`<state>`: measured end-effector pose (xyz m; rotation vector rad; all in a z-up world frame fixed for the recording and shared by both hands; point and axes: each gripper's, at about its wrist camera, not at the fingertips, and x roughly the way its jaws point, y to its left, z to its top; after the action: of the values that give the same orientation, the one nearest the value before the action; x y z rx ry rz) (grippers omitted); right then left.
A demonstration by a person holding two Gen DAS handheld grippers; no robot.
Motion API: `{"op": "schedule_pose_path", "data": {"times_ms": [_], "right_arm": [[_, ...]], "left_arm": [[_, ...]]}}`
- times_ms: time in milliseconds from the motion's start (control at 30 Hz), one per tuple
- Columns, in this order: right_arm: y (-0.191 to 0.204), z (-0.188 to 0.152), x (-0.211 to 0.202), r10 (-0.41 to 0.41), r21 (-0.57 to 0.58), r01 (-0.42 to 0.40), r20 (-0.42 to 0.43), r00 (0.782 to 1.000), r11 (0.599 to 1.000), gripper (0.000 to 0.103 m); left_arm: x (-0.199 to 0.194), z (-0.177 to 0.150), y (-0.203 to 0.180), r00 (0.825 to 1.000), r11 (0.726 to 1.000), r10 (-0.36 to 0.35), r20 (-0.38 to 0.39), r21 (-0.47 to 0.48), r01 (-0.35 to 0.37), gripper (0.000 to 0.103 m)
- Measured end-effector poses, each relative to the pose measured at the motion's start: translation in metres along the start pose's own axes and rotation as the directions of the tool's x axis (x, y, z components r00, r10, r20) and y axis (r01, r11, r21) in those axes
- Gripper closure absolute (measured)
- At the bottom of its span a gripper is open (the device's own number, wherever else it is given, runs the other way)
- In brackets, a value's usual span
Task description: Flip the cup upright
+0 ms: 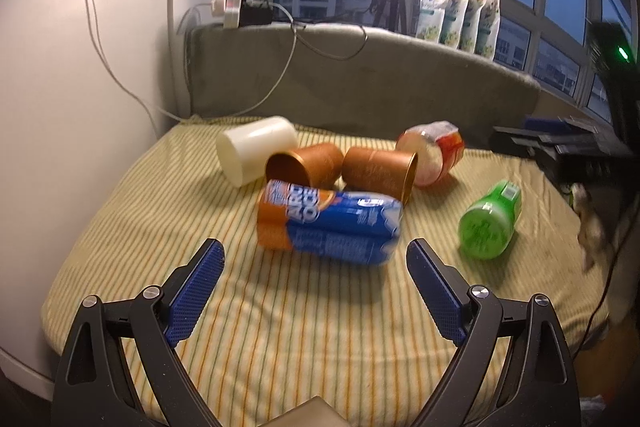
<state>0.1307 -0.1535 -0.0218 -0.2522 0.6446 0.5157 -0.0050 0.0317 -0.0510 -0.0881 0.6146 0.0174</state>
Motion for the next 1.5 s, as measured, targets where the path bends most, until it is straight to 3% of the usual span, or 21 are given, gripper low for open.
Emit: {"op": "schedule_pose_path", "data": {"times_ms": [233, 367, 433, 567, 667, 1033, 1200, 1267, 1333, 1500], "right_arm": [[0.017, 0.029, 0.041, 0.1, -0.094, -0.112, -0.128, 0.987, 0.989, 0.0], [0.023, 0.043, 0.078, 0.132, -0.113, -0.163, -0.242, 0.961, 0.98, 0.008], [0.027, 0.048, 0.099, 0.15, -0.12, -0.195, -0.313, 0.938, 0.973, 0.012], [0.034, 0.057, 0.136, 0.098, -0.186, -0.186, -0.402, 0.91, 0.965, 0.016], [0.035, 0.061, 0.159, 0.114, -0.177, -0.218, -0.465, 0.878, 0.96, 0.022], [0.052, 0.055, 0.193, 0.075, -0.249, -0.267, -0.584, 0.808, 0.931, 0.025], [0.054, 0.052, 0.197, 0.023, -0.305, -0.252, -0.594, 0.804, 0.919, 0.028], [0.053, 0.051, 0.198, 0.002, -0.323, -0.245, -0.602, 0.799, 0.914, 0.039], [0.055, 0.049, 0.205, -0.011, -0.333, -0.245, -0.613, 0.79, 0.911, 0.04], [0.058, 0.046, 0.201, -0.023, -0.355, -0.244, -0.604, 0.797, 0.902, 0.041]], "left_arm": [[0.007, -0.01, 0.016, 0.999, 0.999, 0.004, -0.047, -0.039, -0.006, 0.01], [0.008, -0.011, 0.026, 0.998, 0.998, 0.008, -0.057, -0.064, -0.012, 0.01], [0.008, -0.012, 0.03, 0.998, 0.997, 0.014, -0.056, -0.071, -0.018, 0.01], [0.009, -0.012, 0.04, 0.998, 0.996, 0.026, -0.057, -0.088, -0.031, 0.01], [0.01, -0.012, 0.049, 0.997, 0.993, 0.036, -0.062, -0.108, -0.043, 0.01], [0.014, -0.014, 0.061, 0.996, 0.99, 0.044, -0.074, -0.132, -0.053, 0.01], [0.015, -0.014, 0.062, 0.996, 0.99, 0.042, -0.076, -0.135, -0.052, 0.01], [0.015, -0.014, 0.062, 0.996, 0.989, 0.041, -0.077, -0.137, -0.052, 0.01], [0.015, -0.014, 0.063, 0.996, 0.989, 0.04, -0.077, -0.14, -0.051, 0.01], [0.014, -0.014, 0.063, 0.996, 0.989, 0.045, -0.073, -0.138, -0.054, 0.01]]}}
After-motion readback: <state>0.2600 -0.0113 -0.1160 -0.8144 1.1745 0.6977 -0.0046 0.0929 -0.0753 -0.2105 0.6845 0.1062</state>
